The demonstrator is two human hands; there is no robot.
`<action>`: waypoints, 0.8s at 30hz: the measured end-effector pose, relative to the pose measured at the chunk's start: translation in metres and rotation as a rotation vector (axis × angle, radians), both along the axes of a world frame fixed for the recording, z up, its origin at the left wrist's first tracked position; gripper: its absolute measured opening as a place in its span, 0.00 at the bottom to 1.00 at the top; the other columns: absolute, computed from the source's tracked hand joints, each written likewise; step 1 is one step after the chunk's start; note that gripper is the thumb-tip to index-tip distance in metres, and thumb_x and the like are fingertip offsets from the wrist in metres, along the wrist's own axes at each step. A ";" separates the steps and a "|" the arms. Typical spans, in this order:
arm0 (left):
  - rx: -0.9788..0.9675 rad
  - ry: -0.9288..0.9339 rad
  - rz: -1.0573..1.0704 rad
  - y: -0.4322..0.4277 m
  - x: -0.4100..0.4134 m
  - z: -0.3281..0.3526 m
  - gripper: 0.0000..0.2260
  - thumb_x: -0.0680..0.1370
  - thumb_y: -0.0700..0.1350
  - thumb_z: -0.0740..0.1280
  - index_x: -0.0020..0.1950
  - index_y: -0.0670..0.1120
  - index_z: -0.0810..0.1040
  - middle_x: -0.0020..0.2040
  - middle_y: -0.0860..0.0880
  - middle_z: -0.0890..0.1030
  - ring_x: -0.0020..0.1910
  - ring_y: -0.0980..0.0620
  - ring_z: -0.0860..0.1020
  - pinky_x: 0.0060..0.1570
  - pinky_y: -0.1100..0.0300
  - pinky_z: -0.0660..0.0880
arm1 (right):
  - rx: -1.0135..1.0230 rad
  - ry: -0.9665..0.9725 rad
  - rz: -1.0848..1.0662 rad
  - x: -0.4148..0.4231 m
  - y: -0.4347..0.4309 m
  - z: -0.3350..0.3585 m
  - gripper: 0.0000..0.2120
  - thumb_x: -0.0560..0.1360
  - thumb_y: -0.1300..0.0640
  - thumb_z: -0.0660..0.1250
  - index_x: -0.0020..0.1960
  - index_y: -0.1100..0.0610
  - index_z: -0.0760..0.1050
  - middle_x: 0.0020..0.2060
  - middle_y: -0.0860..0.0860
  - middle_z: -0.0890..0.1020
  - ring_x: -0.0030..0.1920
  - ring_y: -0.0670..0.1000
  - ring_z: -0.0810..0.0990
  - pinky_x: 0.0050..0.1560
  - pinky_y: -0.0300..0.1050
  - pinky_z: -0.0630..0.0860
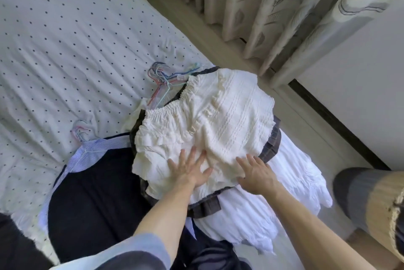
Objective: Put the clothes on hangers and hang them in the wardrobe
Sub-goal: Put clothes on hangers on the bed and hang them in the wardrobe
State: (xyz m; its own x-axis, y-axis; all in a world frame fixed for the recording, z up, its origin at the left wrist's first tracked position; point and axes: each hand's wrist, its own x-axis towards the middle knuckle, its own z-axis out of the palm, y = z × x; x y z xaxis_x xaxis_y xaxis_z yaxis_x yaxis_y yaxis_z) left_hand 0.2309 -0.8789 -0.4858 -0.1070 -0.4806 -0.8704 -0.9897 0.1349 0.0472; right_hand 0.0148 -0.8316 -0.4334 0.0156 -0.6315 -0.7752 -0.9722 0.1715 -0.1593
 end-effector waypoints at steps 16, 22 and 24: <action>-0.234 0.325 -0.419 0.119 -0.136 0.142 0.30 0.81 0.55 0.56 0.81 0.55 0.51 0.82 0.48 0.50 0.80 0.45 0.50 0.75 0.39 0.51 | -0.418 0.103 -0.493 -0.077 0.225 0.146 0.23 0.82 0.45 0.56 0.76 0.47 0.64 0.77 0.50 0.64 0.78 0.51 0.58 0.76 0.44 0.54; -0.362 0.626 -0.982 0.267 -0.239 0.237 0.28 0.81 0.54 0.58 0.80 0.57 0.55 0.81 0.49 0.56 0.80 0.47 0.53 0.75 0.41 0.54 | -0.677 0.237 -0.993 -0.083 0.428 0.223 0.21 0.81 0.49 0.59 0.74 0.47 0.69 0.75 0.49 0.69 0.76 0.50 0.63 0.75 0.45 0.57; -0.363 0.750 -1.150 0.327 -0.266 0.267 0.28 0.81 0.54 0.58 0.80 0.57 0.55 0.81 0.50 0.56 0.80 0.47 0.53 0.75 0.42 0.54 | -0.755 0.328 -1.203 -0.072 0.500 0.246 0.20 0.81 0.47 0.59 0.72 0.44 0.70 0.74 0.48 0.69 0.76 0.49 0.62 0.76 0.46 0.58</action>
State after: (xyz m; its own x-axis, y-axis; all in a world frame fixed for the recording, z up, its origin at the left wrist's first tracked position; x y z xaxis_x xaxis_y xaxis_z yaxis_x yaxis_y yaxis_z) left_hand -0.0355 -0.5515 -0.2187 -0.9592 0.0085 -0.2827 -0.0779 0.9529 0.2930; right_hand -0.0568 -0.3313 -0.1873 -0.9143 -0.3855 -0.1244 -0.3144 0.8690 -0.3820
